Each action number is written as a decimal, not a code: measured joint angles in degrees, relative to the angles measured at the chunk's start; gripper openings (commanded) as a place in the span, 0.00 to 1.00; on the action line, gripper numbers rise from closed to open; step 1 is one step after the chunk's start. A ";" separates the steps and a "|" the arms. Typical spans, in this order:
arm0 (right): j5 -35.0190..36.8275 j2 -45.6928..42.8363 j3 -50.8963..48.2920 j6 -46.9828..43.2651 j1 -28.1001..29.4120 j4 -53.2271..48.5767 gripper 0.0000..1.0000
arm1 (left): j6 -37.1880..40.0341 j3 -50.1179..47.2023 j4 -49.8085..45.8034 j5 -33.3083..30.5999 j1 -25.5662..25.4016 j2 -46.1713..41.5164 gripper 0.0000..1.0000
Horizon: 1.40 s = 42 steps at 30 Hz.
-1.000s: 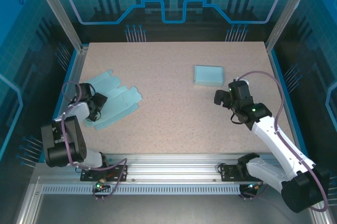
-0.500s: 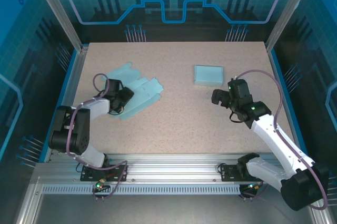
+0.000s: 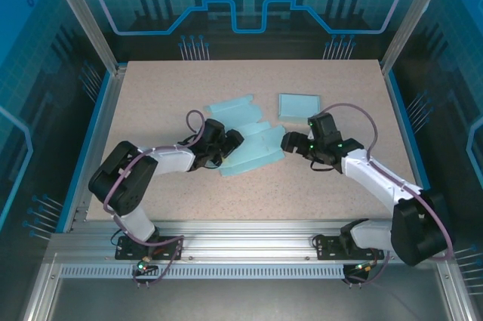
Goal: Fold the paper box
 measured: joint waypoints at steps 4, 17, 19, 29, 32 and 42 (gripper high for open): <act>-0.33 1.97 -1.18 3.28 3.06 1.44 0.88 | 1.22 -0.02 -2.95 0.00 -0.15 -1.66 0.82; -1.18 8.15 -7.43 12.92 7.65 9.20 0.79 | 17.18 -0.02 -10.51 -2.95 -0.15 -7.74 0.69; -1.25 9.53 -7.43 13.86 8.52 10.93 0.77 | 18.53 -0.02 -10.60 -2.95 -0.13 -7.67 0.65; 0.42 14.29 -5.20 16.74 8.50 9.75 0.60 | 19.50 -6.19 -4.72 0.61 -0.13 -5.75 0.56; 0.68 15.80 -3.54 16.65 8.39 7.34 0.54 | 18.32 -7.41 -1.70 1.79 -0.57 -5.75 0.56; 0.59 18.36 -0.17 15.04 7.85 2.56 0.48 | 15.58 -8.72 2.12 2.75 -3.82 -5.75 0.57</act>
